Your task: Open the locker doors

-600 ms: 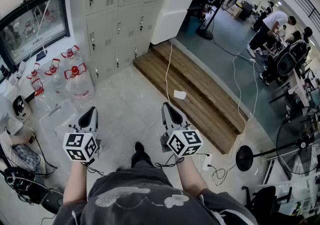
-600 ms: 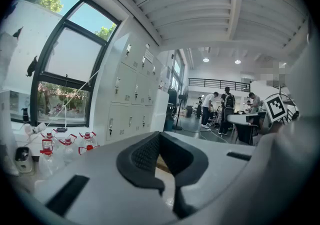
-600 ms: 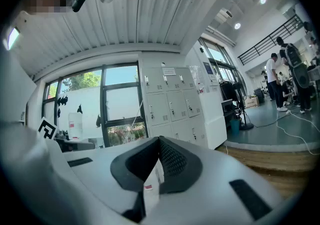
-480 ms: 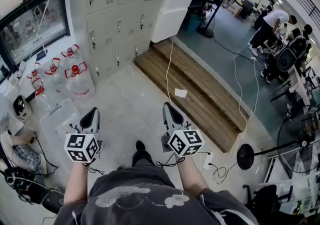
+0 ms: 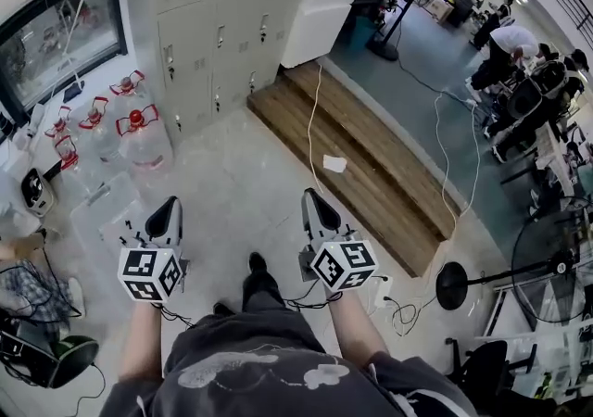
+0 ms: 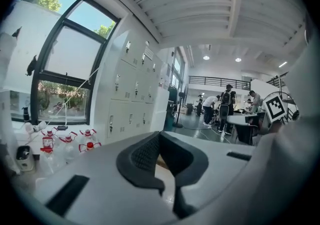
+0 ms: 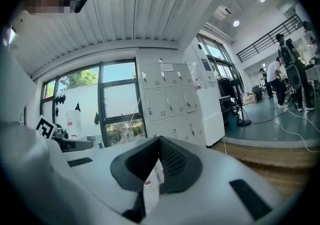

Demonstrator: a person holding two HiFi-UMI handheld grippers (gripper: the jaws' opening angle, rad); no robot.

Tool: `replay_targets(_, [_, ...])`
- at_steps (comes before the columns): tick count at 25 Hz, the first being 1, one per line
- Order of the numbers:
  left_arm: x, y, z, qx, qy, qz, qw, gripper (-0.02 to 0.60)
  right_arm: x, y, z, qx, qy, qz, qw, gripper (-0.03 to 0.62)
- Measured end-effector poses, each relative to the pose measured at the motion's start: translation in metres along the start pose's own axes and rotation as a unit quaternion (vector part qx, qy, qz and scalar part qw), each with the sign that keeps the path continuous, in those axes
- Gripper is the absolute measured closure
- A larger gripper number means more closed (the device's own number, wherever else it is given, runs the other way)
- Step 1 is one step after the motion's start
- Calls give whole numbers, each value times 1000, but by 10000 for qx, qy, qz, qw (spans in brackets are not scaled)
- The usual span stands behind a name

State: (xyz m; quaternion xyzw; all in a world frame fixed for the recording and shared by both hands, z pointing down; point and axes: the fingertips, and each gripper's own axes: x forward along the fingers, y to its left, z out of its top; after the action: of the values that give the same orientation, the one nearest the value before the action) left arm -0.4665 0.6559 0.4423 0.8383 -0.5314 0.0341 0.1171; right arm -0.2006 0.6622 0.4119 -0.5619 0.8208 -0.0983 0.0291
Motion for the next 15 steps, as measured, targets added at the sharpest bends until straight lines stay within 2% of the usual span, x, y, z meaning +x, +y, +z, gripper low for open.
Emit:
replay_targets(4, [8,2,-33,-277,288,32,9992,574,9,-8,-17,300,112,-1,9995,565])
replay_targets(6, [17,3,-37,-287,355,24,9990,574,15,-16,-20,375,132,-48,9992,565])
replay_targets(10, [50,6,-13,-123,175,25,9998,574,34,-43,-6,357,-56,-125,9993,563])
replay_targets(15, [117,-7,22,66,-22,-36,10000,574,62,-93,28,220,-414,-42,9989,557])
